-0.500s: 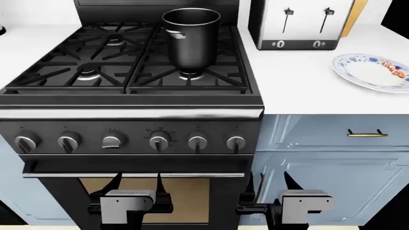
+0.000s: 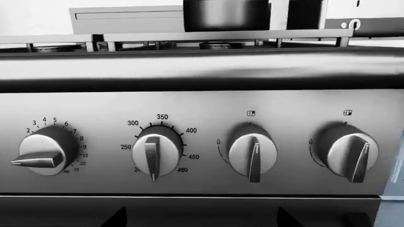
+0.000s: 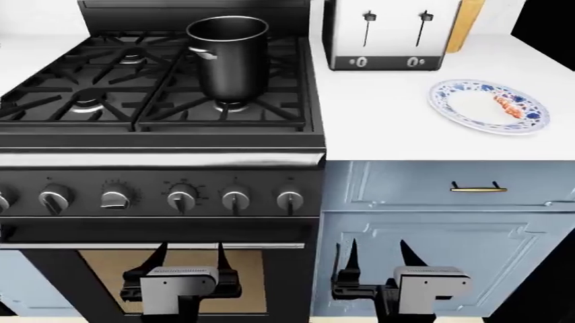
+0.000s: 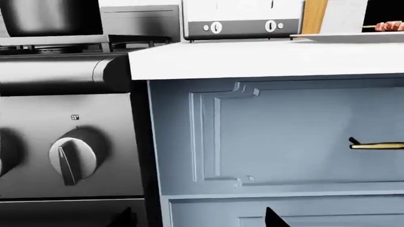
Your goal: Frozen meat rests on a plate on the counter. Retrieve the meat and place it in a pot on a burner. Then turn the burner on.
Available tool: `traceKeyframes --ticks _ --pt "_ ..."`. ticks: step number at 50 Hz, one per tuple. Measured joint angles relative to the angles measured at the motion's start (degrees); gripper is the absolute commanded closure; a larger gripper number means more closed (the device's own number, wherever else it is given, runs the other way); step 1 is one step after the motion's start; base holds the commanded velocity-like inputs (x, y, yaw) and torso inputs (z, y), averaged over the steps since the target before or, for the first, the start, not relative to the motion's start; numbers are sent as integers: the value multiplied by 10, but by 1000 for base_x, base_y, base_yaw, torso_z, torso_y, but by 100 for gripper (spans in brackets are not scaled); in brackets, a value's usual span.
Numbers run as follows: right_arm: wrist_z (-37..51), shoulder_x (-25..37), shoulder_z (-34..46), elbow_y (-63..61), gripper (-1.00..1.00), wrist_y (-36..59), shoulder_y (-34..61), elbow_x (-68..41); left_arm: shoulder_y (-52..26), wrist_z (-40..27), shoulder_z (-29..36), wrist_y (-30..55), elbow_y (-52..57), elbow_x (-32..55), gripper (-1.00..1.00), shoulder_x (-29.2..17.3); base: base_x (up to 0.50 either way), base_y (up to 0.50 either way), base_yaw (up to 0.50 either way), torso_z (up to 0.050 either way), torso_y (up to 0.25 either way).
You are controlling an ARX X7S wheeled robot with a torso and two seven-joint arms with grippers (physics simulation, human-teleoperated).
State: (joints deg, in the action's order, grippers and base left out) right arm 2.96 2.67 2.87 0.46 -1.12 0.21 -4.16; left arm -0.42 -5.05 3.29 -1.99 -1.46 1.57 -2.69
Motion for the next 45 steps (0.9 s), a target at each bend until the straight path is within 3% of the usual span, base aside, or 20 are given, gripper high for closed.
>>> traceKeyframes --ticks 39,45 --pt "32 28 31 9 -100 -6 5 -39 -6 -37 38 14 -8 26 -100 -28 0 -500 0 0 0" --pt "36 33 37 11 -100 -1 7 -39 -6 -41 44 14 -8 28 -100 -30 0 -58 0 0 0"
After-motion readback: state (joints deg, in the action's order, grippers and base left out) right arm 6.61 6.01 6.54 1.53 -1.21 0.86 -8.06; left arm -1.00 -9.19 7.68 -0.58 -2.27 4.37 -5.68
